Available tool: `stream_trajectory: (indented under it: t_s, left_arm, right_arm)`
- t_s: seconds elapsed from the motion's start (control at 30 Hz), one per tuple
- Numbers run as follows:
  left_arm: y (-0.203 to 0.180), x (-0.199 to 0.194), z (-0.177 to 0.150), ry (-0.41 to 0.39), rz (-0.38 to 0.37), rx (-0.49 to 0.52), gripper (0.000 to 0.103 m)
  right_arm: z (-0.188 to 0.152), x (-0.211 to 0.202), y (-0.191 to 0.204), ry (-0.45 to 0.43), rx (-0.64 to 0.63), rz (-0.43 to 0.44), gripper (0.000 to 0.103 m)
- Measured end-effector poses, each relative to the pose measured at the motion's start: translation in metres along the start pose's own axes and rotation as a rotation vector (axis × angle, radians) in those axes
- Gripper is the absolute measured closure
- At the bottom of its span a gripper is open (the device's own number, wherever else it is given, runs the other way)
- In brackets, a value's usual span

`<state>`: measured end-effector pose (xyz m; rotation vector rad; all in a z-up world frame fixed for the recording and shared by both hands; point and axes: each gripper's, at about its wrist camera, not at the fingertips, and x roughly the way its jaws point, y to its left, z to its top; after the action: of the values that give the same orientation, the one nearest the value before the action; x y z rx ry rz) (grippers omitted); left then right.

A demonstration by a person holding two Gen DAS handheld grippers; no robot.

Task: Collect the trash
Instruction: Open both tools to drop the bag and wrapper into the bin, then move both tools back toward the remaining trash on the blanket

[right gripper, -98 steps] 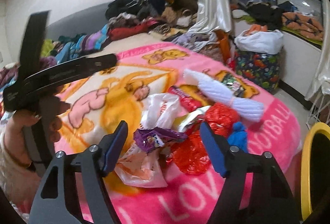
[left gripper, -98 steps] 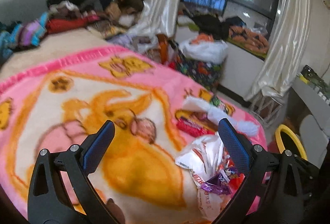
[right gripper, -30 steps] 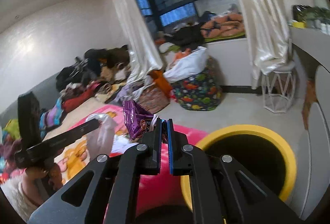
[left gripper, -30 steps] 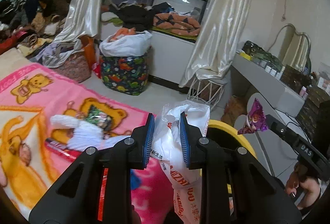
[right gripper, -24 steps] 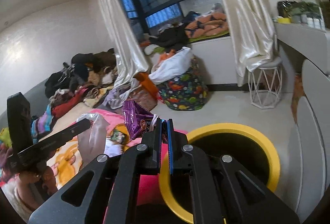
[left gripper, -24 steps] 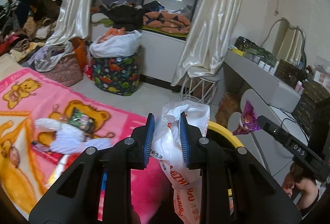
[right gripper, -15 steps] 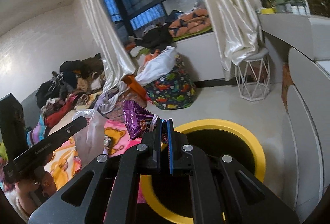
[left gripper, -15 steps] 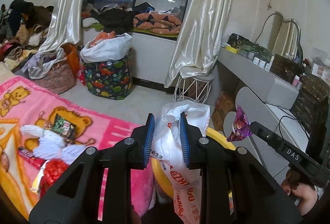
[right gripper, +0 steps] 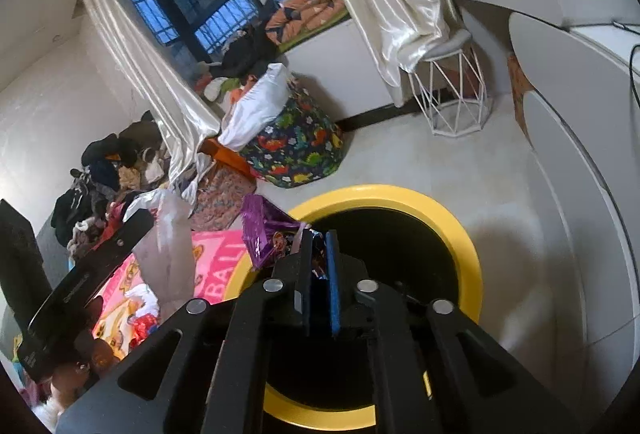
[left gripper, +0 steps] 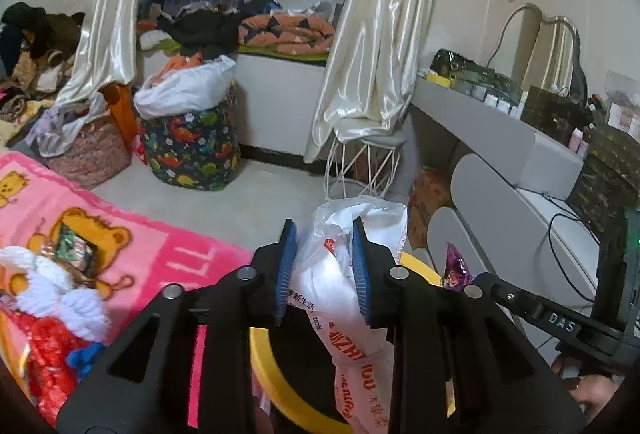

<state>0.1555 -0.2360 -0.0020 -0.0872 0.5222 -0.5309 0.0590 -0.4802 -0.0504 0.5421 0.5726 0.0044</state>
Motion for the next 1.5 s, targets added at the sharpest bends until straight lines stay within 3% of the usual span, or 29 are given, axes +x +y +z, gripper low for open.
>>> stream_trajectory:
  t_s: [0.03, 0.1, 0.2, 0.37, 0.4, 0.63, 0.97, 1.5]
  left_arm:
    - [-0.001, 0.007, -0.001, 0.021, -0.001, 0.002, 0.077]
    - [-0.002, 0.016, -0.003, 0.056, 0.006, -0.004, 0.062]
    - [-0.002, 0.019, -0.007, 0.071, 0.005, -0.030, 0.040]
    - [0.001, 0.011, -0.014, 0.076, 0.020, -0.037, 0.020]
    - [0.001, 0.009, -0.016, 0.077, 0.032, -0.031, 0.011]
    - [0.010, -0.009, -0.023, 0.069, 0.108, -0.003, 0.011]
    - [0.035, -0.036, -0.028, 0.026, 0.195, 0.012, 0.011]
    - [0.090, -0.076, -0.028, -0.040, 0.284, -0.064, 0.011]
  right_arm:
    - [0.000, 0.001, -0.003, 0.001, 0.010, -0.007, 0.089]
    - [0.000, 0.001, -0.008, -0.001, 0.033, -0.019, 0.067]
    - [0.000, 0.003, -0.014, -0.005, 0.048, -0.047, 0.061]
    - [-0.001, 0.004, -0.017, -0.017, 0.038, -0.079, 0.050]
    - [-0.002, 0.004, -0.017, -0.021, 0.039, -0.083, 0.047]
    - [-0.004, 0.003, -0.009, -0.038, 0.011, -0.101, 0.031]
    - [-0.010, 0.004, 0.025, -0.057, -0.088, -0.069, 0.028]
    - [-0.035, 0.013, 0.102, -0.042, -0.251, 0.050, 0.025]
